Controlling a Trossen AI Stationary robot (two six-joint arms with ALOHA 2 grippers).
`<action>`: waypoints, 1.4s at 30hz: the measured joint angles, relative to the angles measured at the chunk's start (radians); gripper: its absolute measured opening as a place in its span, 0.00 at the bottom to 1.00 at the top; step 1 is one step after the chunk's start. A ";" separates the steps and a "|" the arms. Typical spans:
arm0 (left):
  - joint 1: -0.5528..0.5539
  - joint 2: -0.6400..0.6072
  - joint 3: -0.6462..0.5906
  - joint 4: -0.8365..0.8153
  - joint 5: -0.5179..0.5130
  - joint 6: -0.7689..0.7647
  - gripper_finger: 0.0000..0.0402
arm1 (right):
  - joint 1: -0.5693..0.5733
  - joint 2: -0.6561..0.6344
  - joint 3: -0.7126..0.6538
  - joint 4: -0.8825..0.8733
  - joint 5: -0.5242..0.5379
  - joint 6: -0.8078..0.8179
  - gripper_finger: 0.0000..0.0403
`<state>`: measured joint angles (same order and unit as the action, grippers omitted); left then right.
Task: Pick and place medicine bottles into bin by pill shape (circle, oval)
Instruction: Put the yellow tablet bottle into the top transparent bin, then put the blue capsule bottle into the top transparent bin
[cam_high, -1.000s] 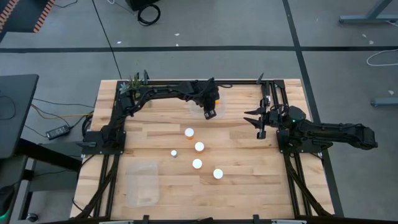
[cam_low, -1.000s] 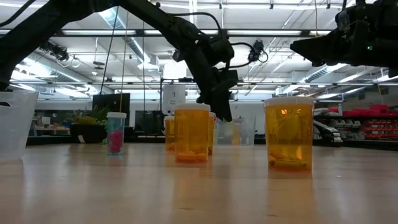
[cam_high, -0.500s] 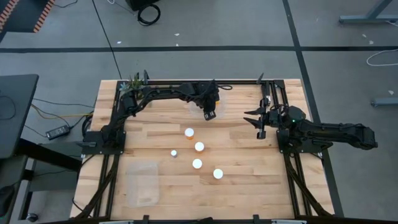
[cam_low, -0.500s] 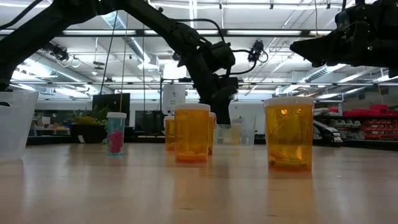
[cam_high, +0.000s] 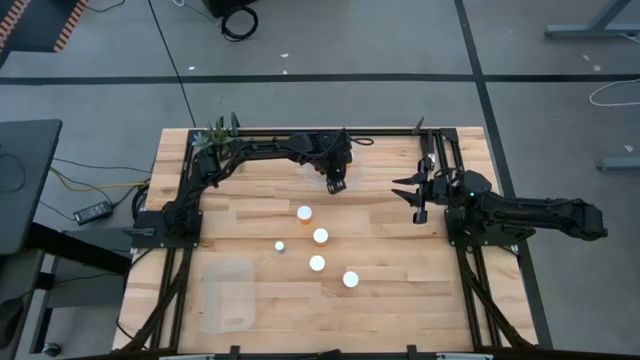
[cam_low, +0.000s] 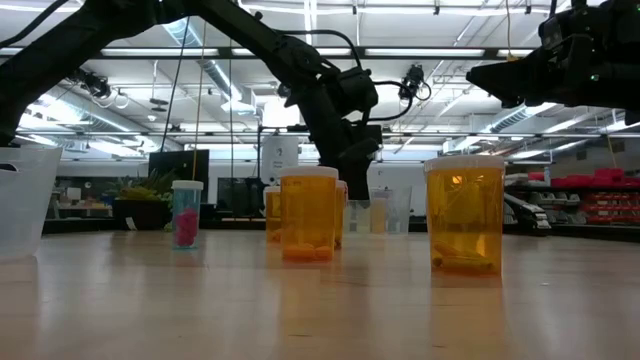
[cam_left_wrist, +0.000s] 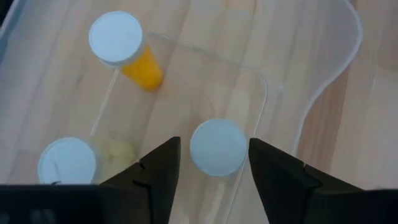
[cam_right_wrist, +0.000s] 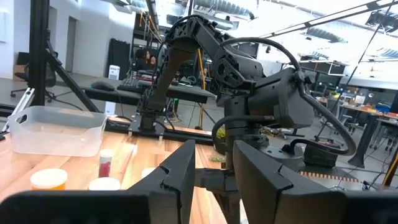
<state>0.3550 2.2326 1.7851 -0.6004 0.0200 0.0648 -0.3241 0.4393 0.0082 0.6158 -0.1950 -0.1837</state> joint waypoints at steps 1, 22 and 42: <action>0.000 0.000 0.000 -0.003 0.000 0.002 0.52 | 0.000 0.000 0.000 0.000 0.000 0.000 0.29; -0.006 -0.002 0.210 -0.263 -0.032 0.052 0.62 | 0.000 0.000 0.000 0.000 0.000 0.000 0.29; -0.208 -0.057 0.152 -0.799 -0.172 -0.002 0.47 | 0.000 0.000 0.000 0.000 0.000 0.000 0.29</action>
<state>0.1467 2.1758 1.9368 -1.3997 -0.1520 0.0623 -0.3241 0.4397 0.0082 0.6157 -0.1949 -0.1837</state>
